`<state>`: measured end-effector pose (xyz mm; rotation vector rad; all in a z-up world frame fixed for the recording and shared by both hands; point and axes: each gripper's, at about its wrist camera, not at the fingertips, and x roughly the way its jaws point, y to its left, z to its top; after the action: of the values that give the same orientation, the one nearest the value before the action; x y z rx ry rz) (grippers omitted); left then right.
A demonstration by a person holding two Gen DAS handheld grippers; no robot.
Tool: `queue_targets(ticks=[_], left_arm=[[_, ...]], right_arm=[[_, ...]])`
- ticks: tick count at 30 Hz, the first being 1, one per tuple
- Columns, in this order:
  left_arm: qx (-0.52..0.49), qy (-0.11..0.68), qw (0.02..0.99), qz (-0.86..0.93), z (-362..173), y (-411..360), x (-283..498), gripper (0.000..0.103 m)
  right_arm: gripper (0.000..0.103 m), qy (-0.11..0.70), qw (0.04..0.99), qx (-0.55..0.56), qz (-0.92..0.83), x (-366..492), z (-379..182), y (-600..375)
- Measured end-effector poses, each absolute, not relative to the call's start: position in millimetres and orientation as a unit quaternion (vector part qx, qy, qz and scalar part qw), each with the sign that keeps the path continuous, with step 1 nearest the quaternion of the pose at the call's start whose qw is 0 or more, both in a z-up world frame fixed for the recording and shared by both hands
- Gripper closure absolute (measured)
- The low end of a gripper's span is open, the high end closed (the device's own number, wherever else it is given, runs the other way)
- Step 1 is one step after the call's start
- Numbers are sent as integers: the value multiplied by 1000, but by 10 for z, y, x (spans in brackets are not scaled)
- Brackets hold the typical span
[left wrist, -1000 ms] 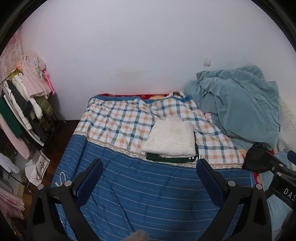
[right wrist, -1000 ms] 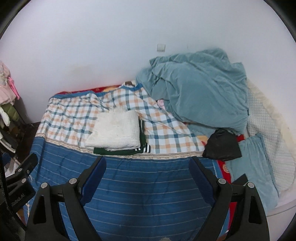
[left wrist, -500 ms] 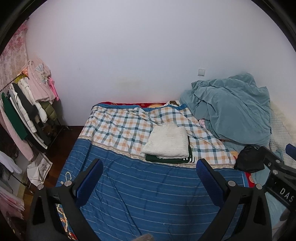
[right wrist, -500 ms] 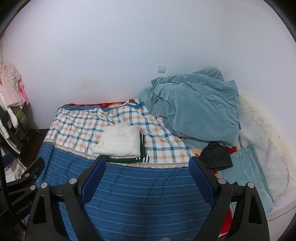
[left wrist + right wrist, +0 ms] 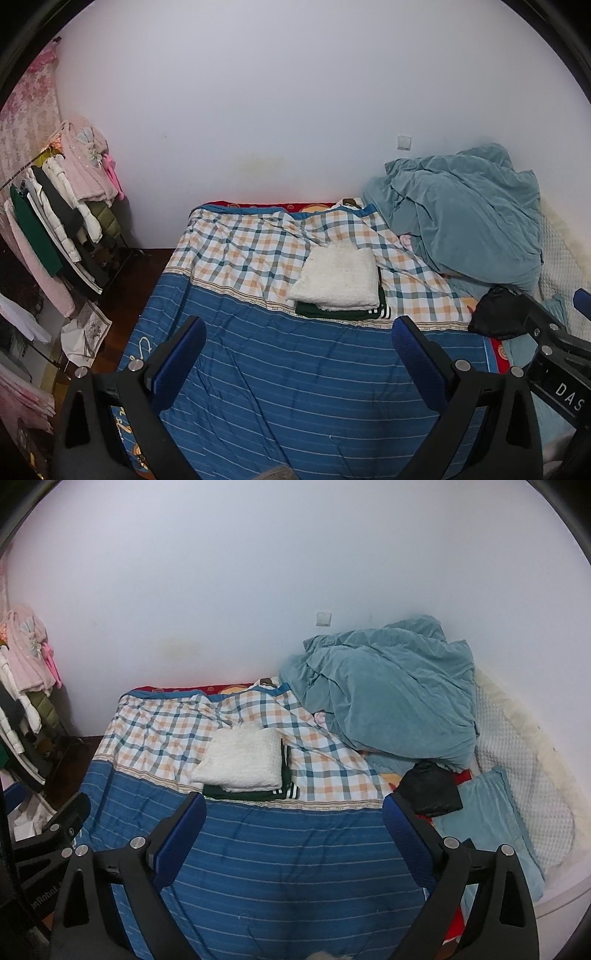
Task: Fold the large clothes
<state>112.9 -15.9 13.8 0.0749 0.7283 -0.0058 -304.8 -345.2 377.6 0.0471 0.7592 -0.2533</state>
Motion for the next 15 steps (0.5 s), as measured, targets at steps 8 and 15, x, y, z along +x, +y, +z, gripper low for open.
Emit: queue_targets(ticks=[8,15], left_arm=[[30,352,935,3,184,-107,1073,0],[27,350,936,5,201,-58,1007,0]], right_arm=[[5,370,921,20,-123,-3088,3793,-3415],[5,369,922,18,-114,-3053,3828,-3395]])
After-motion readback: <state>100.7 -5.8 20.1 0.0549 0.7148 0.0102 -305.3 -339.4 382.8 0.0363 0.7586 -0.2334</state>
